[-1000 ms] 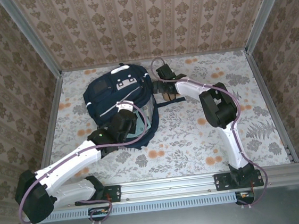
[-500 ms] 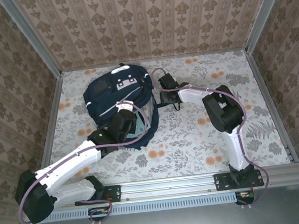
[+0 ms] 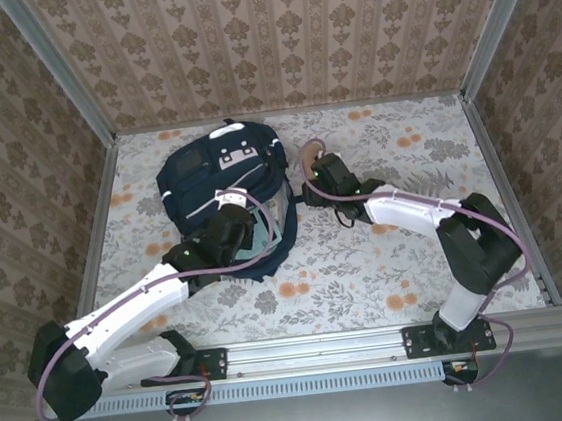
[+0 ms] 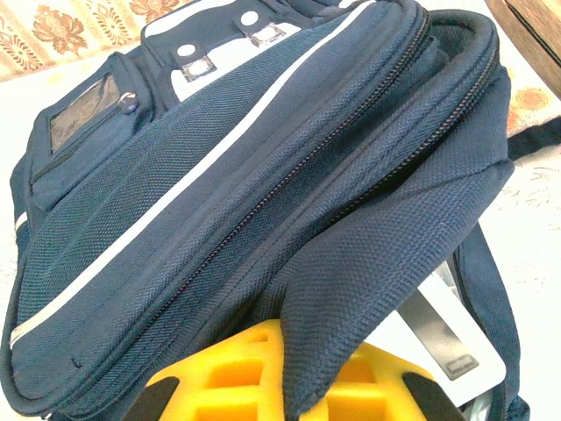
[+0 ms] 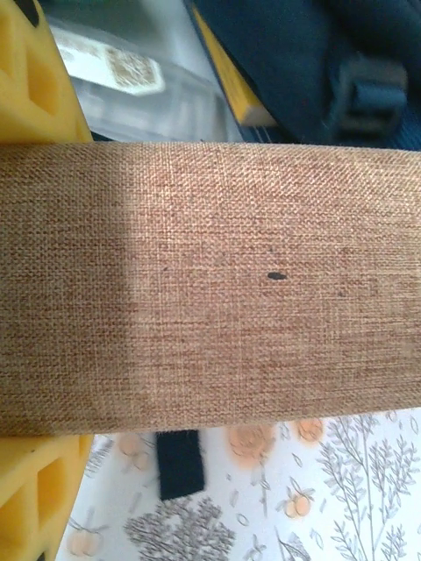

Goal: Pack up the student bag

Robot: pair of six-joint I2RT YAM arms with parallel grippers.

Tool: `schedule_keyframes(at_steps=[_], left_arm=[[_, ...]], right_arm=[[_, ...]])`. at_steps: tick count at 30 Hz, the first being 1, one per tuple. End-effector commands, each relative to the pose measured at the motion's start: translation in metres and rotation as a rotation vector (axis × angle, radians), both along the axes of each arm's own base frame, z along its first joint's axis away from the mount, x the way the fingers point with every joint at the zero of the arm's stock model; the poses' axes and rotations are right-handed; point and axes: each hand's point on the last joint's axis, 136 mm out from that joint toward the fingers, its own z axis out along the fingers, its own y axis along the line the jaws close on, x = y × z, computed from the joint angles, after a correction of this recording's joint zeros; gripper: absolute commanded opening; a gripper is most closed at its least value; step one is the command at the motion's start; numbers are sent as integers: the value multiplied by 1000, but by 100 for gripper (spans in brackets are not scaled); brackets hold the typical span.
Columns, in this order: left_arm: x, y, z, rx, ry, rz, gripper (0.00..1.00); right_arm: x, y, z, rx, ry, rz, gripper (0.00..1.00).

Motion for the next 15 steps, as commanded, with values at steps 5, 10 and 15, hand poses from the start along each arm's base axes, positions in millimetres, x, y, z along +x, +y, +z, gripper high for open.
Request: schedule_keyframes(at_steps=[5,10,15], left_arm=[[16,8,68,-140,-135,86,0],[20,-1,101,-207,-181,51,0],[21,-5,104,-217,-180,37,0]], right_arm=[[-53,22,22,116,-69,62,46],[-85,51,14,135,-38,153,45],[-96,82,10,135,-18,231,45]])
